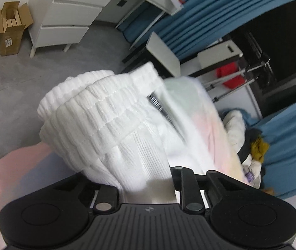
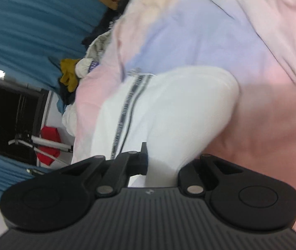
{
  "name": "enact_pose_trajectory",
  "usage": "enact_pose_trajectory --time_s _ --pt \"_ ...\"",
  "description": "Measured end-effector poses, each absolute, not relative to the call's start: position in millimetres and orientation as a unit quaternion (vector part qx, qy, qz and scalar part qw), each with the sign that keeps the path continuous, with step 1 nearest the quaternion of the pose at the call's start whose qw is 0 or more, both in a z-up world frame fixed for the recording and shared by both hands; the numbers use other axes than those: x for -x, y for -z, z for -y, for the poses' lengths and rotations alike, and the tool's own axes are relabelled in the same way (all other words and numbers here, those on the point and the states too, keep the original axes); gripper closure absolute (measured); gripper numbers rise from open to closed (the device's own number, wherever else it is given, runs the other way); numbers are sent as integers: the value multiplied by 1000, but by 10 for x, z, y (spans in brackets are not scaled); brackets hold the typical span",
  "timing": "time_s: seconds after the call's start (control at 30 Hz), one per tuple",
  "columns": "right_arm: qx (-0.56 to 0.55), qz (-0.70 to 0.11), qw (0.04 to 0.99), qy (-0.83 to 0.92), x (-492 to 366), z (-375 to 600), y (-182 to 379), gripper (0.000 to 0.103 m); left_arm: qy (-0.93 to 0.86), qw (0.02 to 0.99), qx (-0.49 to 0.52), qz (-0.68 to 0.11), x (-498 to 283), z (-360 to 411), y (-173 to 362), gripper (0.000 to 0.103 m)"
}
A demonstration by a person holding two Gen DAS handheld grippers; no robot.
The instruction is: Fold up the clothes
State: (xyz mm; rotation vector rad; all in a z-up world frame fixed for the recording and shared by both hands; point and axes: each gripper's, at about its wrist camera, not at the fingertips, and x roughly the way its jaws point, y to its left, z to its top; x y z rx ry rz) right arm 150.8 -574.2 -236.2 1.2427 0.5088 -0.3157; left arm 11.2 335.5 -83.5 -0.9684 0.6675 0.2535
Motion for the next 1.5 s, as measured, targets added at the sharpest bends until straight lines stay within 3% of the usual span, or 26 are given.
enact_pose_trajectory --time_s 0.07,0.13,0.27,0.33,0.53,0.83,1.17,1.5 --pt "-571 -234 773 148 -1503 5720 2415 93 -117 828 444 -321 -40 -3330 859 64" --pt "-563 -233 779 148 -1500 5707 2427 93 -112 835 428 -328 45 -3285 859 43" --pt "-550 -232 788 150 -1487 5675 2458 93 -107 850 389 -339 247 -3189 815 40" --pt "-550 -232 788 151 -1487 5677 2475 93 -118 861 361 -338 378 -3098 709 30" --pt "-553 -226 787 153 -1502 5679 2476 93 -108 903 279 -310 719 -2741 297 28" --pt "-546 -225 792 155 -1501 5662 2458 93 -39 939 188 -287 321 -1712 -81 28" --pt "-547 -218 796 143 -1469 5677 2444 93 66 938 149 -306 -467 -433 472 28" --pt "-513 -209 816 164 -1529 5584 2423 93 39 937 90 -334 -714 -278 1013 28"
